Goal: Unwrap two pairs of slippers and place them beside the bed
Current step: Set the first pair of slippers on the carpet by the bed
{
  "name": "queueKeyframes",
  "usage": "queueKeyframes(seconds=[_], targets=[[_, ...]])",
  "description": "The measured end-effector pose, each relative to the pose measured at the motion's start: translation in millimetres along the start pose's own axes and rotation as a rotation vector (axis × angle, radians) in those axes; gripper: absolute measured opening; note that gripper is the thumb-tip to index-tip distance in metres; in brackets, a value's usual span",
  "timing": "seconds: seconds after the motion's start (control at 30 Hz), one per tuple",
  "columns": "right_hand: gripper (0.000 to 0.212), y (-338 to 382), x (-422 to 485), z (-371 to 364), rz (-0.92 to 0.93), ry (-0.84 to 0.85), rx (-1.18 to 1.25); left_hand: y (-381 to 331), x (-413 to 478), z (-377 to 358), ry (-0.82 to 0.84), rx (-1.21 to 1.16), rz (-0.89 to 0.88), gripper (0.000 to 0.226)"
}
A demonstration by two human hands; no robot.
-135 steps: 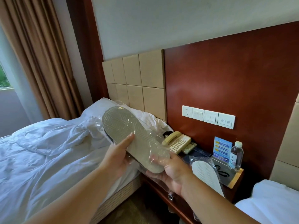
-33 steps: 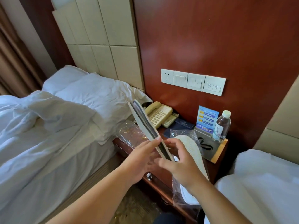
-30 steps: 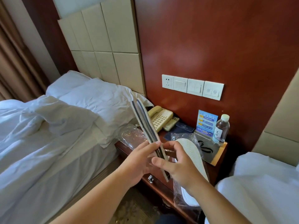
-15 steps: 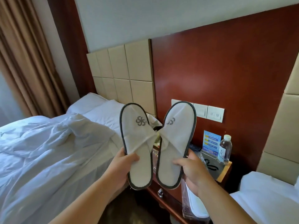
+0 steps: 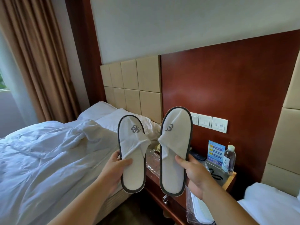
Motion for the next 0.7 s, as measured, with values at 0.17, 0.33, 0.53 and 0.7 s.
queueKeyframes(seconds=[0.17, 0.33, 0.53, 0.7], targets=[[0.028, 5.8, -4.3, -15.6, 0.030, 0.027, 0.000, -4.2, -5.0, -2.5, -0.026, 0.031, 0.025, 0.049], [0.027, 0.4, -12.8, -36.9, -0.101, 0.184, 0.147, -4.7, -9.1, -14.4, -0.009, -0.010, 0.052, 0.044], [0.034, -16.7, -18.1, -61.7, -0.203, 0.261, 0.169, -10.3, -18.7, -49.8, 0.184, -0.079, 0.042, 0.039], [0.029, -13.8, -11.0, -62.7, -0.113, 0.155, 0.118, -11.1, -14.9, -39.9, -0.082, 0.042, 0.018, 0.035]])
Point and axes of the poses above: each hand's wrist, its own x-axis towards the middle knuckle, its own z-axis out of the back of the hand, y = z × x, the point moved 3 cm from there along x, towards the middle knuckle, and after that the axes turned 14 degrees about x, right-handed, at the moved point
